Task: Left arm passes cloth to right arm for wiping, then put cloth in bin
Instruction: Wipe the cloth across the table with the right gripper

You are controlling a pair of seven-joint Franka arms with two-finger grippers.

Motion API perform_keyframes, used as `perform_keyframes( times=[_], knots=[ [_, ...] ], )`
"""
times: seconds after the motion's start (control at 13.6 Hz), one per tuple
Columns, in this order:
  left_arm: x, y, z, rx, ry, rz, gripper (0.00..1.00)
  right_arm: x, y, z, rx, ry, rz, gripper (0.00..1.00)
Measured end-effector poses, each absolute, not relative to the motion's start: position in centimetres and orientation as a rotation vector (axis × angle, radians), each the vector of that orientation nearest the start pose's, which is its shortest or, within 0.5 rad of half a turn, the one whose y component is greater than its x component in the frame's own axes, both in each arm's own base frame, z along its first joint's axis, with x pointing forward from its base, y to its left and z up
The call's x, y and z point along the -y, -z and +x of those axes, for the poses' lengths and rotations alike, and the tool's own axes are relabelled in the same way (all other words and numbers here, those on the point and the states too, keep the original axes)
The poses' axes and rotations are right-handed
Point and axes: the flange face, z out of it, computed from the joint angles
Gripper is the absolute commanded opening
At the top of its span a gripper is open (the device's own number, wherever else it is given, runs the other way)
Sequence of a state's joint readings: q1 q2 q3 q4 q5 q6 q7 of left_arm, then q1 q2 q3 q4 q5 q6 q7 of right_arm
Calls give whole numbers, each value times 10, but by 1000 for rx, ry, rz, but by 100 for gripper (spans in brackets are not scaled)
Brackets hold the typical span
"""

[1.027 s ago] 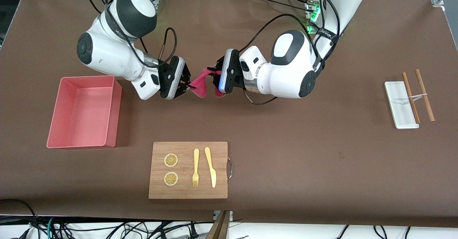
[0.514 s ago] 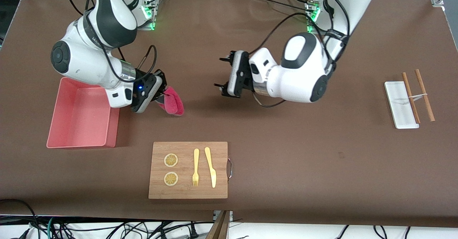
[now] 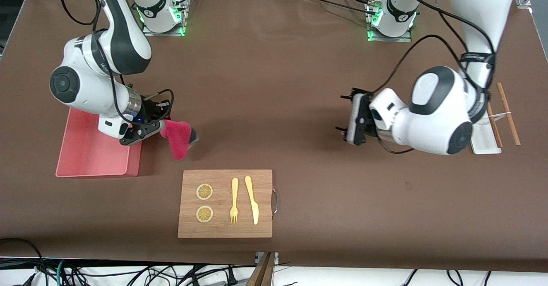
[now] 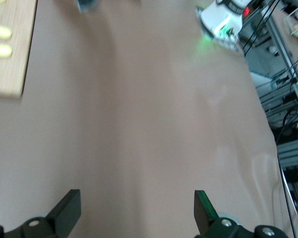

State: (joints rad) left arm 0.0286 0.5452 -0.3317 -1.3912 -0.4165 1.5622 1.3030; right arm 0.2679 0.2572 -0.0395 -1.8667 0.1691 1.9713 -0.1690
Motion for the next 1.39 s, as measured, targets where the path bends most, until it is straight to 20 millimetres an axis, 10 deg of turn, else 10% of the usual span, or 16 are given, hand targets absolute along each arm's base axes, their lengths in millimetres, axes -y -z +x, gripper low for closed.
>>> perform_keyframes(
  times=[0.22,0.59,1.03,1.39],
  knots=[
    [156,-426,638,1703,125,1962,100,-142,-334,579,270,-326,-3065,0],
    [140,-480,603,1547,337,2422,100,-156,-259,586,145,-317,-3100,0],
    [108,-546,565,929,223,2950,100,-317,-232,550,-54,-260,-3148,0],
    [70,-540,578,263,104,3112,100,-447,-241,532,-297,-222,-3030,0]
  ],
)
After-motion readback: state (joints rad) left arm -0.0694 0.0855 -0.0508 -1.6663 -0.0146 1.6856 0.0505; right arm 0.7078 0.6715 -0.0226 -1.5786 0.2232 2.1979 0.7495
